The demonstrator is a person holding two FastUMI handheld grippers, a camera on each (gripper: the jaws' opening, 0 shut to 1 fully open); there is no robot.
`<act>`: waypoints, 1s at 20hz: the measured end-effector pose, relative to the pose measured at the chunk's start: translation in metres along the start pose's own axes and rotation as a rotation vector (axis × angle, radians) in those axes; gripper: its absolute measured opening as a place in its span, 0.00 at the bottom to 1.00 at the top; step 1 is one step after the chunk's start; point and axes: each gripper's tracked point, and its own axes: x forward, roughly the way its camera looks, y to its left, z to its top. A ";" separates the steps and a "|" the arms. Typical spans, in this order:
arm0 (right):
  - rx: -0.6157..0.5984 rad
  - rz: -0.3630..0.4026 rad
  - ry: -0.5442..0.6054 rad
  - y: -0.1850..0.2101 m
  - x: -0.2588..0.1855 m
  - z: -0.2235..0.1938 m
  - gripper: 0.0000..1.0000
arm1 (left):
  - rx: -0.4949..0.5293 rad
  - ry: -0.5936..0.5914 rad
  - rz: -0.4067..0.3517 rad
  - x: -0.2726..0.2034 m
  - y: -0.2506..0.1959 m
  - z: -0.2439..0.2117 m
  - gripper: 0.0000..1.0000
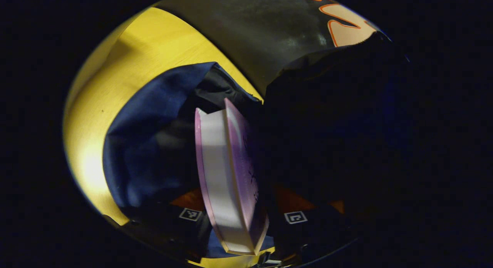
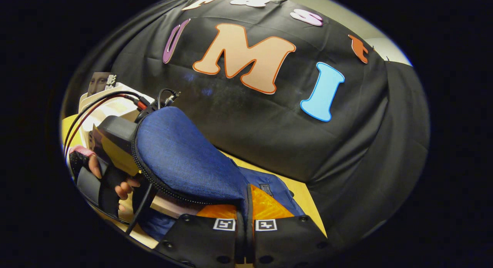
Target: Open the schoolbag, grab two books from the bookshelf and put them into the schoolbag.
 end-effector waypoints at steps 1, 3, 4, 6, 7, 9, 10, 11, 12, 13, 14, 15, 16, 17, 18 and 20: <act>0.001 0.001 0.004 0.000 0.001 -0.001 0.05 | 0.010 0.015 0.021 -0.002 0.010 -0.006 0.69; -0.008 0.006 0.003 0.000 0.000 0.000 0.07 | 0.011 -0.002 0.042 -0.014 0.010 -0.003 0.81; -0.013 0.008 0.003 0.000 0.001 -0.001 0.05 | 0.015 -0.008 0.052 -0.017 0.011 -0.001 0.81; -0.003 0.011 0.007 -0.001 0.000 -0.003 0.05 | 0.024 -0.011 0.064 -0.028 0.014 -0.003 0.87; 0.002 0.011 0.009 -0.001 0.001 -0.003 0.05 | 0.033 -0.020 0.090 -0.034 0.017 -0.001 0.92; 0.000 0.012 0.010 0.000 0.001 -0.003 0.05 | 0.065 -0.044 0.130 -0.047 0.021 0.000 0.95; -0.004 0.014 0.009 0.000 0.001 -0.003 0.03 | 0.090 -0.050 0.143 -0.054 0.018 0.000 0.96; -0.008 0.015 0.010 0.000 0.000 -0.003 0.05 | 0.114 -0.055 0.151 -0.062 0.020 -0.002 0.97; -0.010 0.017 0.011 0.000 0.000 -0.004 0.05 | 0.129 -0.050 0.149 -0.071 0.018 -0.005 0.96; -0.011 0.017 0.012 0.000 0.000 -0.003 0.07 | 0.140 -0.044 0.141 -0.082 0.014 -0.009 0.96; -0.011 0.017 0.013 0.000 -0.001 -0.004 0.05 | 0.149 -0.039 0.131 -0.092 0.010 -0.012 0.96; -0.011 0.017 0.015 0.000 -0.001 -0.004 0.05 | 0.157 -0.033 0.130 -0.103 0.009 -0.015 0.96; -0.013 0.017 0.016 -0.001 -0.001 -0.005 0.05 | 0.168 -0.039 0.131 -0.114 0.008 -0.016 0.96; -0.018 0.019 0.017 0.000 -0.001 -0.004 0.03 | 0.184 -0.050 0.136 -0.126 0.007 -0.016 0.96; -0.022 0.019 0.019 0.000 -0.001 -0.005 0.05 | 0.201 -0.053 0.142 -0.137 0.006 -0.015 0.96; -0.026 0.017 0.023 0.001 -0.003 -0.007 0.05 | 0.215 -0.059 0.136 -0.159 0.000 -0.015 0.96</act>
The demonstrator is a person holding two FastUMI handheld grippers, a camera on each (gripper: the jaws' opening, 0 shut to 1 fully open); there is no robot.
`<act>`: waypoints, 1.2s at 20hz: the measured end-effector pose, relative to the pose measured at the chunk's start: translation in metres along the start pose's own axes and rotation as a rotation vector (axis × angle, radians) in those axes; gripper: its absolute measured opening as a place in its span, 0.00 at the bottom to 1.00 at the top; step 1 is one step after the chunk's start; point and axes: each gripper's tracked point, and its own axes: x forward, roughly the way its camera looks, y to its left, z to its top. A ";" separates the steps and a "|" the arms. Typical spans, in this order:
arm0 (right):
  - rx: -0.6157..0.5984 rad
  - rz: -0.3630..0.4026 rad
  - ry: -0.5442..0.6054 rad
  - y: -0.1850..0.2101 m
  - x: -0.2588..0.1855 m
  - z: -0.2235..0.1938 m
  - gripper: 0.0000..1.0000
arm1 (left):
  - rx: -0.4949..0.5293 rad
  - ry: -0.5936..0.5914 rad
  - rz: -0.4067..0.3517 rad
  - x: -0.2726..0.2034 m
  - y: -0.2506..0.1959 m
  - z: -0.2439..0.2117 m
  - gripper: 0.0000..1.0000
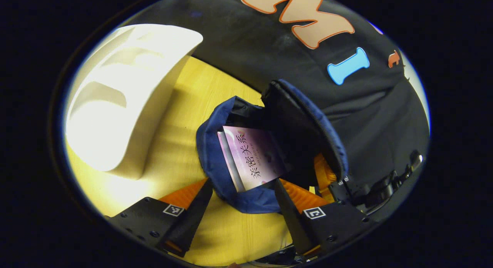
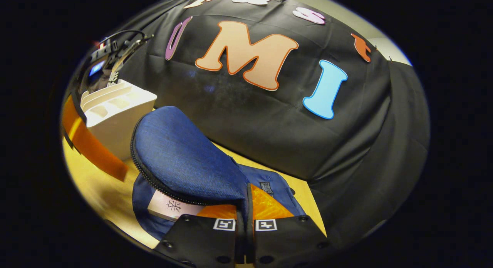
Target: Open the schoolbag, grab two books from the bookshelf and put them into the schoolbag.
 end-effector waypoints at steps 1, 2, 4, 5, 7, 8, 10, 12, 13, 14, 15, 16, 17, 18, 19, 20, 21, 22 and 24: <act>-0.002 -0.002 0.001 0.000 0.000 0.000 0.05 | 0.001 -0.001 -0.011 -0.011 -0.003 0.001 0.96; -0.007 -0.004 0.003 0.001 0.000 0.000 0.05 | 0.007 -0.005 -0.014 -0.023 -0.004 0.004 0.96; -0.015 -0.004 0.006 0.003 -0.001 0.000 0.03 | 0.035 -0.014 0.008 -0.044 0.005 0.012 0.96; -0.021 -0.003 0.007 0.004 -0.001 0.000 0.05 | 0.046 -0.019 0.026 -0.054 0.012 0.017 0.96; -0.024 -0.003 0.009 0.004 -0.002 0.000 0.05 | 0.042 -0.036 0.040 -0.078 0.018 0.032 0.96; -0.024 -0.006 0.011 0.004 -0.001 0.000 0.05 | 0.039 -0.049 0.048 -0.091 0.022 0.041 0.96; -0.028 -0.008 0.012 0.004 -0.001 -0.001 0.05 | 0.027 -0.082 0.071 -0.115 0.034 0.060 0.96; -0.036 -0.008 0.014 0.004 -0.002 -0.001 0.05 | 0.015 -0.123 0.103 -0.139 0.050 0.086 0.96; -0.041 -0.008 0.015 0.004 -0.002 0.000 0.03 | 0.009 -0.140 0.119 -0.151 0.059 0.098 0.96; -0.045 -0.012 0.015 0.004 -0.002 -0.001 0.05 | 0.008 -0.151 0.139 -0.163 0.068 0.109 0.96; -0.043 -0.017 0.015 0.003 -0.003 0.001 0.05 | 0.009 -0.164 0.161 -0.175 0.079 0.120 0.95; -0.044 -0.023 0.017 0.003 -0.002 0.001 0.05 | 0.019 -0.178 0.184 -0.186 0.089 0.130 0.95; -0.043 -0.030 0.019 0.001 -0.001 0.001 0.05 | 0.034 -0.189 0.214 -0.198 0.101 0.138 0.95; -0.037 -0.036 0.022 0.000 -0.001 0.001 0.03 | 0.046 -0.199 0.238 -0.210 0.112 0.148 0.95; -0.034 -0.041 0.026 0.000 0.000 0.002 0.03 | 0.059 -0.208 0.266 -0.223 0.122 0.158 0.96; -0.033 -0.046 0.029 0.001 0.000 0.001 0.05 | 0.069 -0.215 0.290 -0.235 0.133 0.170 0.96; -0.041 -0.054 0.030 0.001 0.000 0.002 0.05 | 0.072 -0.224 0.317 -0.246 0.143 0.183 0.96; -0.053 -0.061 0.032 0.001 0.000 0.002 0.03 | 0.068 -0.239 0.339 -0.256 0.153 0.198 0.96; -0.079 -0.069 0.037 0.004 0.000 0.001 0.05 | 0.065 -0.260 0.372 -0.269 0.168 0.226 0.96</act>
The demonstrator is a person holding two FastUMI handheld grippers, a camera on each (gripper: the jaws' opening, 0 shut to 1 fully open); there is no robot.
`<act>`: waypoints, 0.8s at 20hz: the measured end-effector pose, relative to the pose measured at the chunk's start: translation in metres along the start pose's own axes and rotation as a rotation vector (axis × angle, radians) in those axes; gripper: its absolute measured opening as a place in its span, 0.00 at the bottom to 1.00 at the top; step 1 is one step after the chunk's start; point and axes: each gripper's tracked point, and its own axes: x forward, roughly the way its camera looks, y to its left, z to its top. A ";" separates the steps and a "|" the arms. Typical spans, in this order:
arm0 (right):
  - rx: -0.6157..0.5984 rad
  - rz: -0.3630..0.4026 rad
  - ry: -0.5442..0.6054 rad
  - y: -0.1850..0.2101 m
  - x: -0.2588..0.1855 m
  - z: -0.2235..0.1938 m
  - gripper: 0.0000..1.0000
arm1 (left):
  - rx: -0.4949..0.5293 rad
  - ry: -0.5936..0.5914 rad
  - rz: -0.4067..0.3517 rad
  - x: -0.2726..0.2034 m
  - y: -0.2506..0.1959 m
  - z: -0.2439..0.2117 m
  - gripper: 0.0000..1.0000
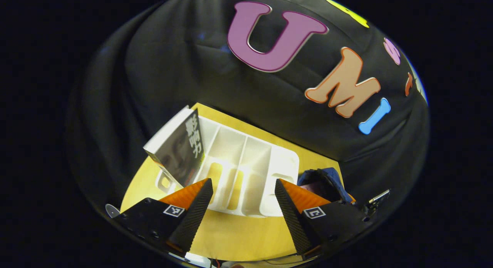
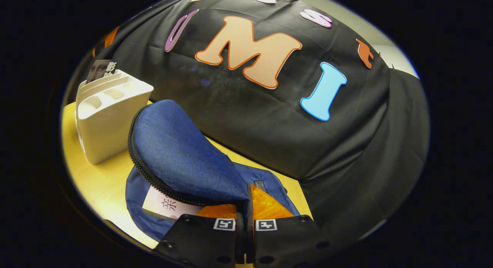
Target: Open the schoolbag, grab two books from the bookshelf and put them into the schoolbag.
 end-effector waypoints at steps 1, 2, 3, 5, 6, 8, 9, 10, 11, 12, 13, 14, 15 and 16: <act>-0.011 -0.005 0.004 0.002 0.000 0.000 0.05 | 0.013 -0.007 0.017 0.001 0.011 0.011 0.96; -0.020 -0.014 0.010 0.002 0.000 -0.002 0.03 | 0.034 -0.014 0.037 0.000 0.023 0.024 0.96; -0.024 -0.022 0.018 0.002 0.000 -0.002 0.05 | 0.048 -0.021 0.062 -0.001 0.035 0.037 0.95; -0.025 -0.044 0.036 0.004 0.003 -0.001 0.03 | 0.131 0.005 0.148 0.005 0.079 0.053 0.95; -0.022 -0.052 0.045 0.004 0.004 -0.001 0.03 | 0.152 0.027 0.164 0.010 0.091 0.056 0.95; -0.021 -0.059 0.059 0.005 0.004 -0.001 0.02 | 0.163 0.080 0.169 0.021 0.105 0.052 0.95; -0.026 -0.064 0.063 0.005 0.004 -0.001 0.03 | 0.168 0.106 0.175 0.028 0.113 0.049 0.99; -0.032 -0.069 0.068 0.006 0.004 -0.002 0.03 | 0.173 0.134 0.177 0.035 0.119 0.046 0.95; -0.037 -0.073 0.075 0.006 0.004 -0.003 0.03 | 0.173 0.155 0.180 0.042 0.124 0.045 0.95; -0.041 -0.076 0.080 0.006 0.004 -0.003 0.07 | 0.173 0.183 0.178 0.051 0.125 0.041 0.95; -0.047 -0.079 0.088 0.006 0.004 -0.003 0.05 | 0.172 0.215 0.175 0.056 0.125 0.036 0.95; -0.053 -0.080 0.093 0.007 0.004 -0.003 0.05 | 0.174 0.243 0.163 0.059 0.127 0.032 0.95; -0.061 -0.081 0.097 0.007 0.004 -0.004 0.05 | 0.178 0.262 0.155 0.063 0.127 0.030 0.92; -0.065 -0.081 0.100 0.008 0.004 -0.003 0.05 | 0.187 0.279 0.150 0.066 0.129 0.029 0.90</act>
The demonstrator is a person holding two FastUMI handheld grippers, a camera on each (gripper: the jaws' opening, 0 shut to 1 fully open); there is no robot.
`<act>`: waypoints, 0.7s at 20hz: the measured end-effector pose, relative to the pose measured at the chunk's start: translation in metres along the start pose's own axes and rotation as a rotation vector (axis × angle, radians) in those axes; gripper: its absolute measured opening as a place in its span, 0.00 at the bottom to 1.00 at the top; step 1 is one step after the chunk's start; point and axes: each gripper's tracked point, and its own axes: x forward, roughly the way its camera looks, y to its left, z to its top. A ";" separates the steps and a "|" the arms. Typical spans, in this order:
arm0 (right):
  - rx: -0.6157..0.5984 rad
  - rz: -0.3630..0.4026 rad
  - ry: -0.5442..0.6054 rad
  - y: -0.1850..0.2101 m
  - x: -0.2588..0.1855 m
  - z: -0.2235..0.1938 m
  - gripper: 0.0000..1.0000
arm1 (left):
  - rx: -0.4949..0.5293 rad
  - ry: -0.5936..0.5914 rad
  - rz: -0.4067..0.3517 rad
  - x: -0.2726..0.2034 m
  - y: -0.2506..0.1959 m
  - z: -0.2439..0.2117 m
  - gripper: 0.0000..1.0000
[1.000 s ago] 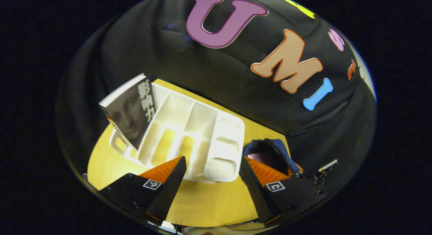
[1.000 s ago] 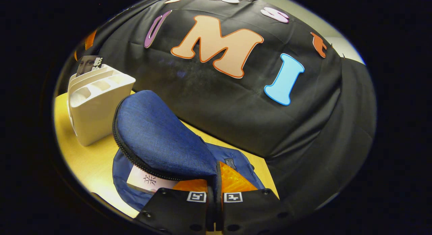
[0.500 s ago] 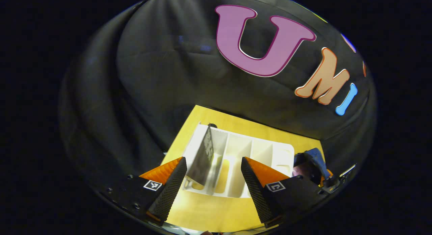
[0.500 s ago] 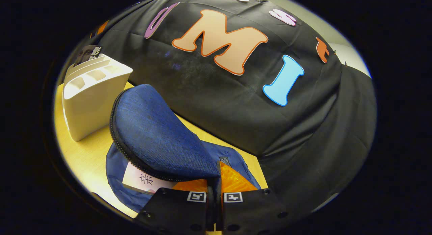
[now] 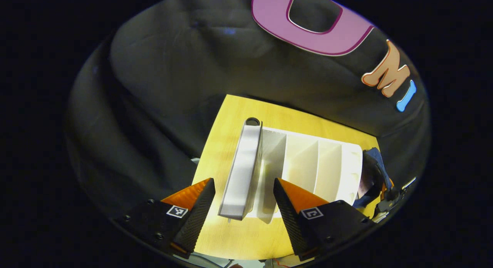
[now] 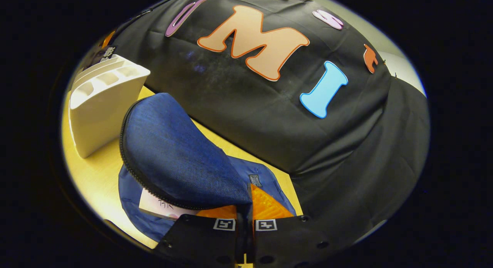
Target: Open the schoolbag, grab two books from the bookshelf and put them into the schoolbag.
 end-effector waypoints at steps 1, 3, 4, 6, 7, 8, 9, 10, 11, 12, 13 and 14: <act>-0.003 0.000 0.002 0.000 0.000 -0.002 0.05 | 0.012 0.016 0.003 0.005 0.000 0.001 0.88; 0.019 -0.002 0.012 0.000 0.000 -0.002 0.07 | 0.027 0.064 -0.007 0.019 -0.005 0.001 0.82; 0.033 -0.007 0.017 -0.002 0.000 -0.002 0.05 | 0.033 0.093 -0.019 0.025 -0.006 -0.002 0.73; 0.037 -0.011 0.019 -0.001 -0.002 -0.003 0.02 | 0.054 0.137 -0.021 0.032 -0.007 -0.005 0.67; 0.035 -0.011 0.020 -0.001 -0.001 -0.004 0.02 | 0.063 0.165 -0.009 0.036 -0.006 -0.008 0.64; 0.032 -0.011 0.020 0.000 -0.002 -0.003 0.05 | 0.067 0.188 -0.005 0.043 -0.008 -0.011 0.67; 0.030 -0.011 0.020 -0.001 -0.001 -0.003 0.05 | 0.067 0.209 -0.003 0.047 -0.010 -0.013 0.63; 0.028 -0.012 0.020 -0.001 -0.001 -0.003 0.05 | 0.068 0.222 0.002 0.050 -0.010 -0.015 0.55; 0.027 -0.013 0.020 -0.001 -0.001 -0.004 0.05 | 0.070 0.230 0.007 0.054 -0.010 -0.014 0.52; 0.030 -0.012 0.021 -0.001 -0.002 -0.003 0.05 | 0.068 0.250 0.007 0.057 -0.009 -0.016 0.51; 0.038 -0.012 0.023 -0.001 -0.002 -0.004 0.05 | 0.064 0.267 -0.002 0.060 -0.011 -0.018 0.45; 0.043 -0.014 0.024 -0.001 -0.001 -0.003 0.05 | 0.061 0.292 0.004 0.061 -0.013 -0.023 0.46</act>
